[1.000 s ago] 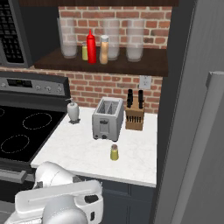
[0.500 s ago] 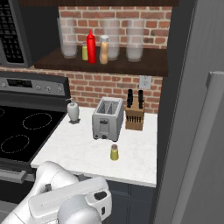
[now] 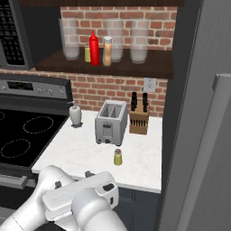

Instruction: Put the shaker and condiment bottle from the counter next to their counterparts in the cabinet.

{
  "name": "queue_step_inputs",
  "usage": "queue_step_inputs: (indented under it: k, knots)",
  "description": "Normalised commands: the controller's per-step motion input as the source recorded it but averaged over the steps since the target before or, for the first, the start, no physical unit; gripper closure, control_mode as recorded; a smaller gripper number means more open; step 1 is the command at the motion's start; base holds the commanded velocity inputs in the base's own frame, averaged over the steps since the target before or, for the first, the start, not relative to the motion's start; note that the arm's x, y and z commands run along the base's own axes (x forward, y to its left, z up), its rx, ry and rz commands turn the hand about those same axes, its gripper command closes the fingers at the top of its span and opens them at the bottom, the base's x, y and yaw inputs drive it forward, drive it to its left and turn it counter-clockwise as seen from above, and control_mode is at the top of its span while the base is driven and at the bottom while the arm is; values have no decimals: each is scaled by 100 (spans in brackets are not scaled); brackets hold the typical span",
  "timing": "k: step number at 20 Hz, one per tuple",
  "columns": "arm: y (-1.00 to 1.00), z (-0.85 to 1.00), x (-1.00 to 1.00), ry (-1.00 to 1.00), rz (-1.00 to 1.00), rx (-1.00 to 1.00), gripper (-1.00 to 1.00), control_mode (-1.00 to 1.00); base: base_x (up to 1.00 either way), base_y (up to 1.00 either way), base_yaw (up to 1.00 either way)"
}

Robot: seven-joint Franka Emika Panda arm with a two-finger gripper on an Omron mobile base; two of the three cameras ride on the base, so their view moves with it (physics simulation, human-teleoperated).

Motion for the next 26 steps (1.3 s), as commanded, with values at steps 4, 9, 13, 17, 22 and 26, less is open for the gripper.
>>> queue_step_inputs:
  k: [4, 9, 13, 17, 22, 26]
  knots:
    - [0, -31, 45, -6, 0, 0, -100, -100, 0, 0, 0]
    - [0, -34, 57, -2, 0, 0, -100, -100, 0, 0, 0]
    - [0, -34, 56, -2, -2, 0, -100, -100, 0, 0, 0]
    - [0, -32, 54, -2, -8, 0, -100, -100, 0, 0, 0]
    - [0, -18, 21, -1, -4, 0, -100, -100, 0, 0, 0]
    - [0, -10, 9, 0, 0, 0, -100, -100, 0, 0, 0]
